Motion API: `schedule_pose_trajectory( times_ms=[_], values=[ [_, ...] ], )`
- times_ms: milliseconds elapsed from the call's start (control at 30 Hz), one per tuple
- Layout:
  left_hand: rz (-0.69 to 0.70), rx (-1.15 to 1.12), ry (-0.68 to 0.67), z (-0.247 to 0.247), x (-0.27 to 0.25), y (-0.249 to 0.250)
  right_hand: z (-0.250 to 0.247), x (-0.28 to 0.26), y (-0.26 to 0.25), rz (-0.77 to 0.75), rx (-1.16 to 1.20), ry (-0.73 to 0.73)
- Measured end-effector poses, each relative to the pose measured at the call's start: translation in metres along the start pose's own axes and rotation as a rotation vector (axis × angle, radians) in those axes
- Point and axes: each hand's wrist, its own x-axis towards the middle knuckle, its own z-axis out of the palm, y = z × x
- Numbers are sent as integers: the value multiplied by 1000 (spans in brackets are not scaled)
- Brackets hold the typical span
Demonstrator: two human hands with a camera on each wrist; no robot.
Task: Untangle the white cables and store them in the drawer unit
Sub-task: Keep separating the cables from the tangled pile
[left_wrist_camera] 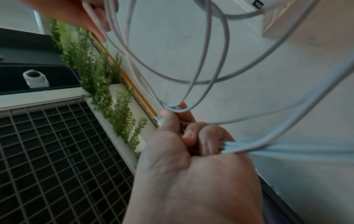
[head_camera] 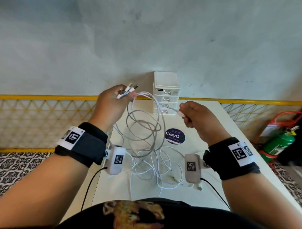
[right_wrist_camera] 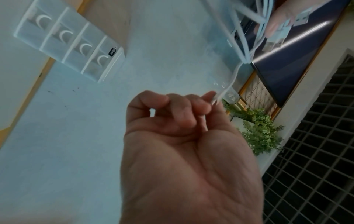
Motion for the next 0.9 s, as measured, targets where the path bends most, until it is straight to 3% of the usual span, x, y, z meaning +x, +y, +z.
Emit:
schedule_pose_trajectory(
  times_ms=[67,300,367,467,600,733,833,900],
  values=[
    [14,-12,-31,1,1,4,2,1,-1,-34,9,-11],
    [78,-65,-156,32,-5,25,42,11,3,-185,-306,-104],
    [71,-129,-125,28,0,28,45,17,9,-127,-317,-92],
    [47,-140,-103,20,9,26,40,24,18,48,-96,-102],
    [-26,-173,-137,22,12,17,37,33,27,55,-67,-121],
    [-95,-287,-144,31,17,17,39,41,51,165,-7,-30],
    [-168,-319,-205,39,27,5,43,45,91,304,-172,-55],
    [-235,-276,-288,45,33,-8,50,45,123,357,-415,-186]
  ],
)
